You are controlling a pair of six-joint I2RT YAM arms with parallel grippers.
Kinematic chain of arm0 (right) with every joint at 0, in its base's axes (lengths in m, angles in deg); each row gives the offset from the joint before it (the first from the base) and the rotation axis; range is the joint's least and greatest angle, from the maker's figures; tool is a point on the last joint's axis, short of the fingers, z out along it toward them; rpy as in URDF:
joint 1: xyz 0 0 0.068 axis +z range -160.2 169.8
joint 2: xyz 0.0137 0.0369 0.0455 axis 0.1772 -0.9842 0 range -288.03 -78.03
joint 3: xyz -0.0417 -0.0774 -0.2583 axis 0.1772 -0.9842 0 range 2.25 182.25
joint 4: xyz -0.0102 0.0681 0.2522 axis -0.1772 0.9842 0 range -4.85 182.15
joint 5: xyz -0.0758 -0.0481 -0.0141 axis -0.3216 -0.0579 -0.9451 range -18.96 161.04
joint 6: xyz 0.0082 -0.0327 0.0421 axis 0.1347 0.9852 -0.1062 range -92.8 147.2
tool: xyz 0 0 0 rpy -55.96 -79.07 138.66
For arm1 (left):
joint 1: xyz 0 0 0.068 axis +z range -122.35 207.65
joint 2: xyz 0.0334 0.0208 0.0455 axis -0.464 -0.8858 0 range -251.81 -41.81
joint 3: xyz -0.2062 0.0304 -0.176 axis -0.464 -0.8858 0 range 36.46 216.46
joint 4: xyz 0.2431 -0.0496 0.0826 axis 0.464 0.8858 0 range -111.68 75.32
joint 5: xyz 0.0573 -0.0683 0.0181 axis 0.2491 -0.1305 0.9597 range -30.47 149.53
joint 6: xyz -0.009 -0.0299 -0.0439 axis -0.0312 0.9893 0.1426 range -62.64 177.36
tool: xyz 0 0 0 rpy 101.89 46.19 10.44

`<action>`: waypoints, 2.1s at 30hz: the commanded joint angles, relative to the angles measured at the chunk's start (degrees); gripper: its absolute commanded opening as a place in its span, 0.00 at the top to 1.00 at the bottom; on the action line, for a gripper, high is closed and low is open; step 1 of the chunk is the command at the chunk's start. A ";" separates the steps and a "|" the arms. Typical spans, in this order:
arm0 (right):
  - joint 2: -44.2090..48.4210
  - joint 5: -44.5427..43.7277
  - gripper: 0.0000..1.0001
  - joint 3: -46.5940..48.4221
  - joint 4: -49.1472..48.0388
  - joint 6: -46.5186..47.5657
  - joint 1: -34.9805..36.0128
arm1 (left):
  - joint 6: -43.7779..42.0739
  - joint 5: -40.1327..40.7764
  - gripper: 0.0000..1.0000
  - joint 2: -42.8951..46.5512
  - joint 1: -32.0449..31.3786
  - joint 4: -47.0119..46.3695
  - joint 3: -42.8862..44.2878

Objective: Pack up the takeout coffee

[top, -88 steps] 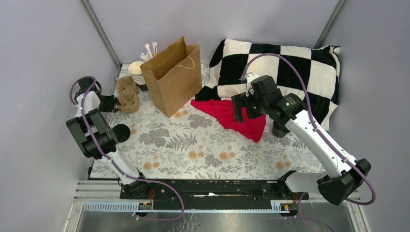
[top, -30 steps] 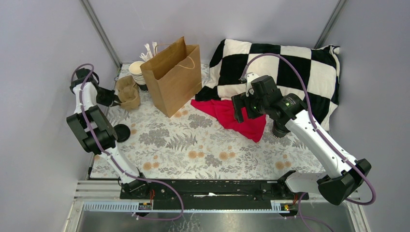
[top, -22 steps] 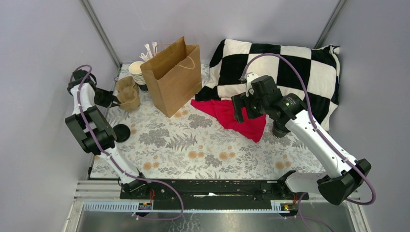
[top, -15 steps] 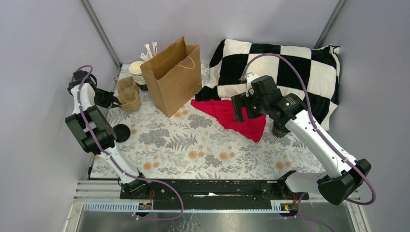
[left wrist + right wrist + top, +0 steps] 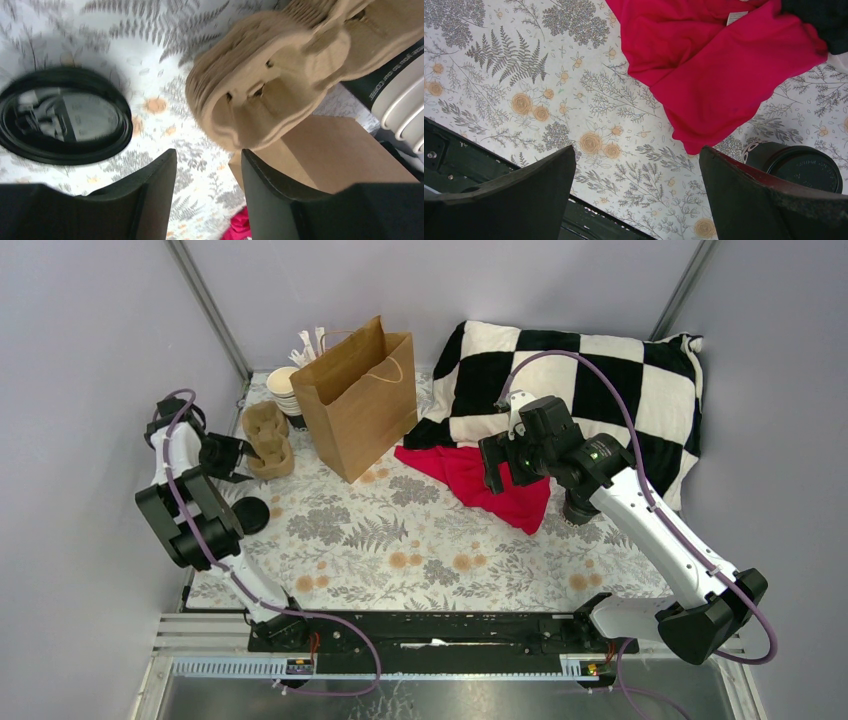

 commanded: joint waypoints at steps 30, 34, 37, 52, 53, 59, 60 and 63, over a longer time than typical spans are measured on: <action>0.75 -1.35 0.00 0.09 -1.32 0.97 1.19 | 32.33 5.54 0.60 -2.81 -5.35 2.75 0.81; 0.75 -1.45 0.00 0.01 -1.41 1.01 1.18 | 33.05 6.63 0.65 -3.56 -5.64 4.09 2.11; 0.80 -1.47 0.00 -0.15 -1.52 1.01 1.19 | 33.33 7.83 0.70 -3.82 -5.69 5.00 3.39; 0.73 -1.60 0.00 -0.26 -1.56 1.12 1.24 | 31.57 9.38 0.82 -4.22 -6.15 8.02 6.43; 0.67 -1.53 0.00 -0.26 -1.52 1.09 1.17 | 31.37 9.40 0.82 -4.22 -6.17 8.58 7.05; 0.75 -1.50 0.00 -0.26 -1.51 1.10 1.16 | 31.58 9.07 0.83 -3.33 -6.06 9.88 8.38; 0.75 -1.46 0.00 -0.26 -1.58 1.12 1.23 | 31.69 8.82 0.83 -3.19 -6.01 9.72 8.19; 0.92 -1.50 0.00 -0.41 -1.71 1.14 1.20 | 30.40 7.01 0.89 -3.61 -5.10 8.92 7.86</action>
